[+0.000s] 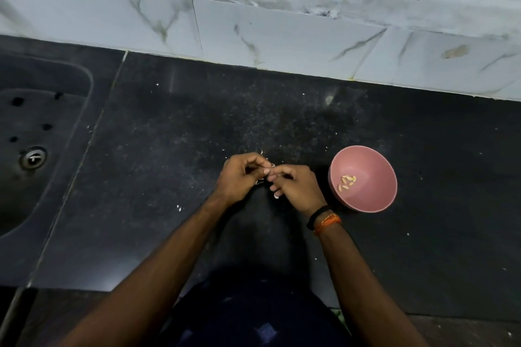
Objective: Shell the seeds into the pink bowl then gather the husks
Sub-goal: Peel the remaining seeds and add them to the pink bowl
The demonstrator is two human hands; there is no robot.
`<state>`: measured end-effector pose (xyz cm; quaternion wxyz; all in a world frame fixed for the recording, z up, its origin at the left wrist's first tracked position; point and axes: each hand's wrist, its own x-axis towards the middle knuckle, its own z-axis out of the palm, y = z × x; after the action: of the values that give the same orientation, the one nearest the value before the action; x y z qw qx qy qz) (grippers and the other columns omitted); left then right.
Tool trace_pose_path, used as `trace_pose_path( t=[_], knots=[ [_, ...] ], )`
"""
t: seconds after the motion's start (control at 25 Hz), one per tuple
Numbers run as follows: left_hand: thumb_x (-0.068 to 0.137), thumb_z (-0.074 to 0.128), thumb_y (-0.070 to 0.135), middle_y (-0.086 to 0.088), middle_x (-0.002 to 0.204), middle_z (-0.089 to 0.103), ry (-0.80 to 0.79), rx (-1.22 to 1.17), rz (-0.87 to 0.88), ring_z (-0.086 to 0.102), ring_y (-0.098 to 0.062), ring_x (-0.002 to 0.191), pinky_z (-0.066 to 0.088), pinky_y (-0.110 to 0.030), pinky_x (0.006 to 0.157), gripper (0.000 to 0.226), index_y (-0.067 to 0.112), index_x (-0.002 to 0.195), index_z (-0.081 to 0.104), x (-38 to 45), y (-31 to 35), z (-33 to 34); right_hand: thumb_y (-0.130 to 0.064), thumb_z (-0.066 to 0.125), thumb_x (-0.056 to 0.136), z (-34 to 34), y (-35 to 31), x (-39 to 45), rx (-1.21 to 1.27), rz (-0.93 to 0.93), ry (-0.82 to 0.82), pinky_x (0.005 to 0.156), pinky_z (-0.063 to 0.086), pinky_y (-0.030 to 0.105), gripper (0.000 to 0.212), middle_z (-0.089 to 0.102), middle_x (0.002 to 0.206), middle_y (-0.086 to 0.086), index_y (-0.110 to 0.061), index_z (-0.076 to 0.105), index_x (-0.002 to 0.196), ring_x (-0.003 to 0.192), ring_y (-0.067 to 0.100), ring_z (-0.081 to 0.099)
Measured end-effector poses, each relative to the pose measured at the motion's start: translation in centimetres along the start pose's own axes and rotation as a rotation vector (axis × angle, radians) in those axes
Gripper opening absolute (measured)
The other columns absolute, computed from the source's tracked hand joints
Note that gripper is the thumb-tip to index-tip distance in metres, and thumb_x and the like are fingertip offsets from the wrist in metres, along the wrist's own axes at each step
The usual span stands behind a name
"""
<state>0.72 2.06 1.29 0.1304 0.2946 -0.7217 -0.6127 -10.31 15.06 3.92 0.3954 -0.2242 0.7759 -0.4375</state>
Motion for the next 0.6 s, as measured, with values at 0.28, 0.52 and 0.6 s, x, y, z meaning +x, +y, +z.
trace_pose_path(
  t=[0.28, 0.52, 0.6],
  knots=[
    [0.086, 0.076, 0.007, 0.008, 0.089, 0.071, 0.063, 0.189, 0.148, 0.068, -0.007, 0.085, 0.053, -0.020, 0.078, 0.009, 0.015, 0.089, 0.073, 0.1, 0.0, -0.3, -0.003, 0.059, 0.093, 0.4, 0.1, 0.8, 0.183, 0.129, -0.056, 0.065, 0.055, 0.030, 0.029, 0.077, 0.085, 0.007, -0.022, 0.082, 0.088, 0.073, 0.020, 0.068],
    [0.087, 0.070, 0.006, 0.004, 0.094, 0.062, 0.123, 0.424, 0.120, 0.060, -0.011, 0.087, 0.049, -0.024, 0.080, 0.012, 0.018, 0.089, 0.074, 0.4, -1.2, -0.1, -0.016, 0.070, 0.089, -1.5, 0.0, 0.7, -0.629, -0.018, 0.018, 0.073, 0.045, 0.019, 0.011, 0.074, 0.086, -0.009, -0.023, 0.079, 0.089, 0.082, 0.009, 0.067],
    [0.089, 0.067, 0.006, 0.005, 0.092, 0.065, 0.115, 0.447, 0.097, 0.063, -0.011, 0.084, 0.050, -0.026, 0.079, 0.015, 0.017, 0.094, 0.076, 0.4, -1.2, 0.0, -0.022, 0.080, 0.083, -1.6, -0.1, 0.7, -0.652, 0.043, -0.041, 0.069, 0.044, 0.019, 0.005, 0.070, 0.081, -0.010, -0.023, 0.077, 0.086, 0.082, 0.010, 0.067]
  ],
)
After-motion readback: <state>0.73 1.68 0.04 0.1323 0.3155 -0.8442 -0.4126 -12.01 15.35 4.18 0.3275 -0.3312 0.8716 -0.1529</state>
